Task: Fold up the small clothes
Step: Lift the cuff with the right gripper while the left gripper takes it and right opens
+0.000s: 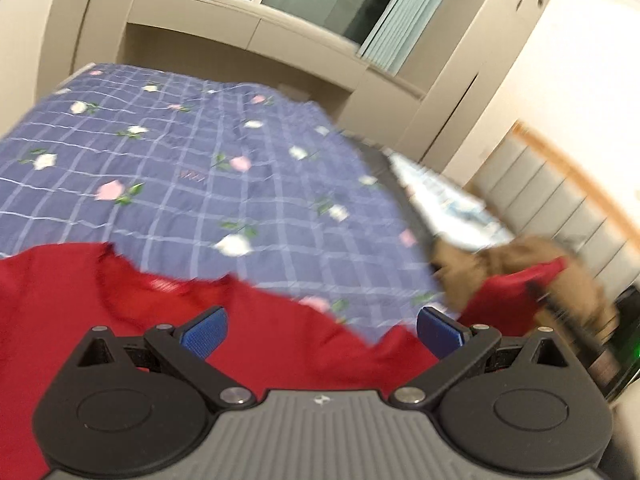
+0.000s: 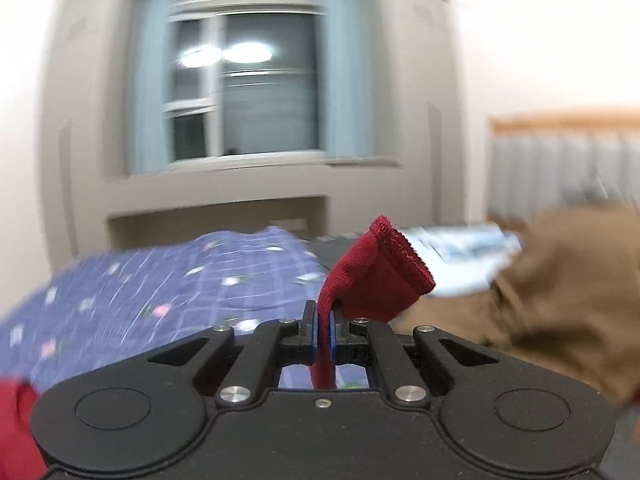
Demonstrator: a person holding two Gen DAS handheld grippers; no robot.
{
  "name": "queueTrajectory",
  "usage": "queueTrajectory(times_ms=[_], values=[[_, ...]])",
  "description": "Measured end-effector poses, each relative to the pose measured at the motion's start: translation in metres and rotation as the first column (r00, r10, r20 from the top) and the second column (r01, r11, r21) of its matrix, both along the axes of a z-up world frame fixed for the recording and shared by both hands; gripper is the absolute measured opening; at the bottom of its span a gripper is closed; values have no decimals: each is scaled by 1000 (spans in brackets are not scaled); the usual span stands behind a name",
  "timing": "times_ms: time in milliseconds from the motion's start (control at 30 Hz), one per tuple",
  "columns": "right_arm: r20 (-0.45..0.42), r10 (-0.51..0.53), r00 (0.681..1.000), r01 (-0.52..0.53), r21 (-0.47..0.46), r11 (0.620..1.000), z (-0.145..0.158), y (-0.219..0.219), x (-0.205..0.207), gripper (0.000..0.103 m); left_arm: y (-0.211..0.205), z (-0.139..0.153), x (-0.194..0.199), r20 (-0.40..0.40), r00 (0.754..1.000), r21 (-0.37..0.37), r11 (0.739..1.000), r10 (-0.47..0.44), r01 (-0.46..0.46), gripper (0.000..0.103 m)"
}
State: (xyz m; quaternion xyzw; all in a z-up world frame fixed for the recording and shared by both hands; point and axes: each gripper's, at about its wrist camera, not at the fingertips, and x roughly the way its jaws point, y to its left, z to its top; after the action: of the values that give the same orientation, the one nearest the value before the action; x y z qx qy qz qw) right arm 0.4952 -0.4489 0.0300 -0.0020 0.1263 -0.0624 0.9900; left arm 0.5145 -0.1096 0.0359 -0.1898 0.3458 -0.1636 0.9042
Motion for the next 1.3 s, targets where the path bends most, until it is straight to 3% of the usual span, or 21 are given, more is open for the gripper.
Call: queueTrajectory(times_ms=[133, 267, 467, 567, 667, 767, 967, 1067, 1100, 1133, 1200, 1300], values=[[7, 122, 992, -118, -218, 969, -2, 65, -5, 4, 9, 9, 13, -20, 1000, -123, 992, -19, 16, 103], [-13, 208, 978, -198, -358, 912, -14, 120, -13, 4, 9, 8, 28, -48, 997, -191, 980, -61, 51, 103], [-40, 285, 958, -273, -438, 856, -30, 176, -30, 4, 4, -15, 52, -152, 978, -265, 959, -144, 100, 103], [-50, 315, 948, -299, -482, 824, -38, 192, -38, 4, 7, -32, 58, -216, 961, -336, 938, -171, 91, 102], [-60, 334, 941, -311, -544, 780, -46, 205, -49, 4, 14, -43, 58, -229, 957, -402, 912, -179, 74, 102], [-72, 349, 934, -318, -611, 725, -54, 217, -56, 4, 18, -44, 57, -232, 957, -406, 911, -173, 66, 102], [-92, 388, 917, -338, -697, 632, -67, 236, -71, 4, 17, -30, 56, -225, 967, -314, 948, -119, 44, 99], [-101, 410, 907, -351, -719, 600, -72, 243, -78, 4, 19, -29, 57, -244, 966, -292, 956, -86, 12, 79], [-103, 415, 904, -356, -719, 597, -73, 245, -79, 4, 19, -30, 58, -259, 963, -276, 961, -75, 1, 66], [-105, 417, 903, -360, -715, 599, -73, 246, -80, 4, 19, -31, 58, -264, 962, -270, 963, -70, -4, 40], [-107, 417, 903, -364, -708, 605, -71, 245, -82, 4, 20, -33, 58, -262, 962, -273, 962, -80, 5, 10], [-109, 415, 903, -371, -687, 625, -67, 239, -90, 11, 21, -30, 55, -236, 968, -256, 966, -82, 20, 5]])
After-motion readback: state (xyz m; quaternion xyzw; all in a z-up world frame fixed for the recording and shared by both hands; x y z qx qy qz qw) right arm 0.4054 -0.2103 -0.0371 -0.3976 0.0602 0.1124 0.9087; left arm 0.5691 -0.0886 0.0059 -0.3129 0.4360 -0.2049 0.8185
